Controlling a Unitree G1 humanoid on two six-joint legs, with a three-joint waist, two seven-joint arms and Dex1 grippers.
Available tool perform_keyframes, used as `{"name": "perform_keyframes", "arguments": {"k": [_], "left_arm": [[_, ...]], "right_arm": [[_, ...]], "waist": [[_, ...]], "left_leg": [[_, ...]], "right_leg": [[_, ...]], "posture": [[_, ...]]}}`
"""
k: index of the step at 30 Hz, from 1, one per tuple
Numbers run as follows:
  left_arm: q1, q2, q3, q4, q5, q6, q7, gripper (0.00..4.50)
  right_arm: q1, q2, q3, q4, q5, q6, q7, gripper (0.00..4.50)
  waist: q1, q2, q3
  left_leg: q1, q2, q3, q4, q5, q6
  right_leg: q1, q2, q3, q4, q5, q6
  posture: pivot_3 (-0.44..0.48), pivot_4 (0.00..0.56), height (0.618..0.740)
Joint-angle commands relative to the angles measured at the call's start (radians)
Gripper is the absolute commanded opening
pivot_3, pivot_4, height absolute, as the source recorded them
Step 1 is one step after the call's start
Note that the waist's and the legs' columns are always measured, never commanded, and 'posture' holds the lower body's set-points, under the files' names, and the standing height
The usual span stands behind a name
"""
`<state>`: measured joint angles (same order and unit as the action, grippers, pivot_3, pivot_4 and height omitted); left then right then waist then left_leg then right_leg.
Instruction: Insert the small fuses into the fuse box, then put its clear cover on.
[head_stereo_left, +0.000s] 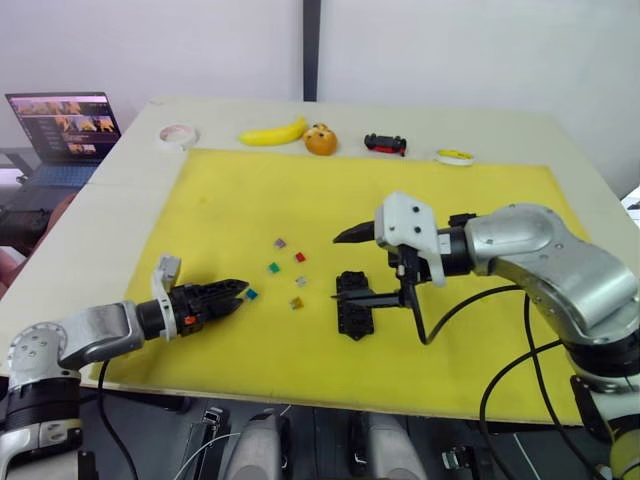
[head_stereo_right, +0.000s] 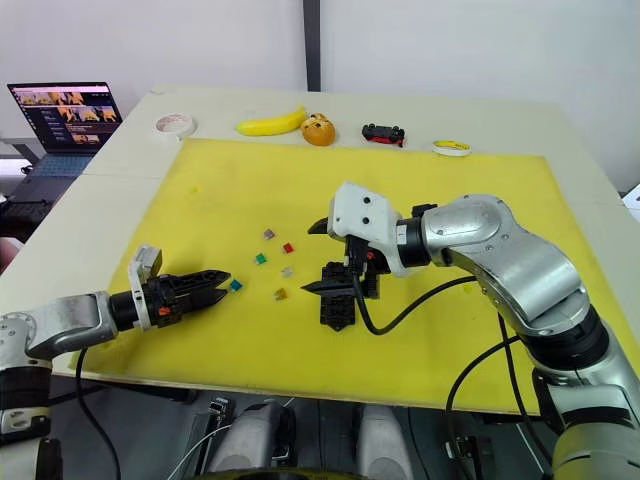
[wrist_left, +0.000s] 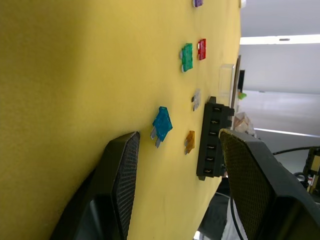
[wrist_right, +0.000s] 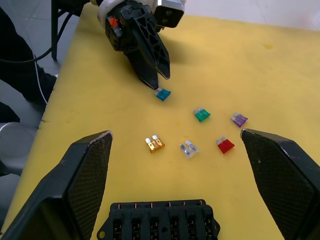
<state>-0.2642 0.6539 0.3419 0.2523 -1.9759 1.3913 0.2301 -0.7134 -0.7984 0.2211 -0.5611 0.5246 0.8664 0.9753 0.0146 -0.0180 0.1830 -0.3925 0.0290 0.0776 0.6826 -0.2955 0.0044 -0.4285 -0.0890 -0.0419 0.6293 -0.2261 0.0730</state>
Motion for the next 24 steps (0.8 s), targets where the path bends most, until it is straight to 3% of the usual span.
{"name": "perform_keyframes", "arguments": {"k": [1,24], "left_arm": [[-0.03,-0.006,-0.013,-0.001,0.004,-0.018,0.021,2.69],[-0.011,0.017,-0.095,-0.067,0.004,-0.033,0.023,2.69]], "right_arm": [[-0.004,-0.005,-0.023,-0.033,0.005,-0.004,-0.01,4.41],[-0.006,-0.005,-0.02,-0.044,0.006,-0.002,-0.024,4.41]], "waist": [[0.0,0.0,0.0],[-0.001,0.0,0.0]], "left_leg": [[0.0,0.0,0.0,0.0,0.0,0.0],[-0.001,-0.001,0.0,0.0,-0.001,0.001]], "right_leg": [[0.0,0.0,0.0,0.0,0.0,0.0],[0.0,-0.004,0.0,-0.002,0.0,-0.001]], "posture": [[0.0,0.15,0.737],[0.0,0.15,0.737]]}}
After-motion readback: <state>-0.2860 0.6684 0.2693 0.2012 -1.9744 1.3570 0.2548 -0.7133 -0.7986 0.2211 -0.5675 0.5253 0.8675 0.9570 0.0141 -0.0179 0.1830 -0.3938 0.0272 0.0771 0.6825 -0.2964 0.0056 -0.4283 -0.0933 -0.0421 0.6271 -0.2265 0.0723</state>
